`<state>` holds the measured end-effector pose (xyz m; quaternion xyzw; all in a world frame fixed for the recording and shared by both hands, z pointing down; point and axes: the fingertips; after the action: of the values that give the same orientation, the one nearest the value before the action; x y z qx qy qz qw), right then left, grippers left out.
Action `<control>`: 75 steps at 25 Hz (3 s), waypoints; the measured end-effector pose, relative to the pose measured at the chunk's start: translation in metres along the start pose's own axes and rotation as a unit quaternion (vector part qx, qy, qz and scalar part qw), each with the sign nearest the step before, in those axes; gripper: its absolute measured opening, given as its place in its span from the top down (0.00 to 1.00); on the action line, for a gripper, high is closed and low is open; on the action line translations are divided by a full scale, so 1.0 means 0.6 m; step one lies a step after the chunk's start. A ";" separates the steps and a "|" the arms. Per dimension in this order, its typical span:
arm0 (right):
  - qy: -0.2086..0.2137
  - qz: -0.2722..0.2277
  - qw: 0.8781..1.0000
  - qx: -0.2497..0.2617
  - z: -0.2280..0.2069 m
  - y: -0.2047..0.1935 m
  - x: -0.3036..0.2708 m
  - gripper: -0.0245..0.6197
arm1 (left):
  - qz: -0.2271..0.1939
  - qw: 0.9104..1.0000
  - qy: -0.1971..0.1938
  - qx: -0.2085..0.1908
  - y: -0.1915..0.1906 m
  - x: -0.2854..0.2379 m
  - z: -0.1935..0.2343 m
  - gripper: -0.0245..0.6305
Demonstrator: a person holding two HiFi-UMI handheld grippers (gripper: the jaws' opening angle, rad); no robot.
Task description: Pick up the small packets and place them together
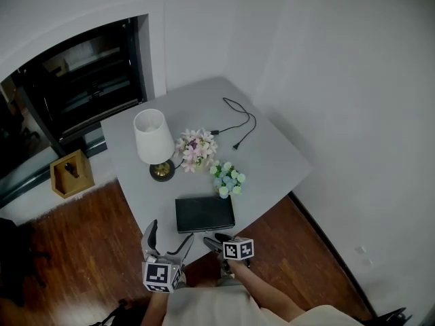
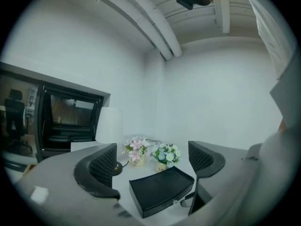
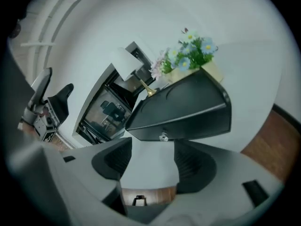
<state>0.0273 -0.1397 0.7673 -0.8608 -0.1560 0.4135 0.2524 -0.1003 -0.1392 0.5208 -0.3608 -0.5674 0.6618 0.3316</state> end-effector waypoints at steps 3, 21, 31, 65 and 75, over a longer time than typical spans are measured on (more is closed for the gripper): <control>0.016 0.027 0.999 -0.042 -0.008 -0.003 -0.032 0.68 | 0.007 1.000 0.019 0.004 -0.005 0.003 0.001 0.26; 0.006 0.073 0.996 -0.041 -0.019 -0.013 -0.057 0.86 | 0.015 0.998 0.050 0.021 -0.027 0.036 0.006 0.26; 0.022 0.129 0.991 0.003 0.003 -0.108 0.002 0.86 | 0.024 0.999 0.030 0.021 -0.040 0.035 -0.008 0.28; 0.088 -0.272 0.956 0.068 0.065 0.194 0.297 0.79 | 0.010 1.000 0.000 0.005 -0.014 0.010 -0.028 0.29; -0.069 -0.363 0.888 0.273 0.110 0.290 0.340 0.23 | -0.040 0.999 0.012 -0.007 0.046 0.006 -0.016 0.21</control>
<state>0.1100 -0.1657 0.5051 -0.6104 -0.3550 0.3780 0.5987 -0.0946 -0.1352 0.4922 -0.3480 -0.5820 0.6400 0.3615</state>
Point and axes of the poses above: the fingertips, and each gripper's own axes: x backward along the fingers, z to its left, y out of its top, and after that the axes turned 8 degrees about -y, right-handed
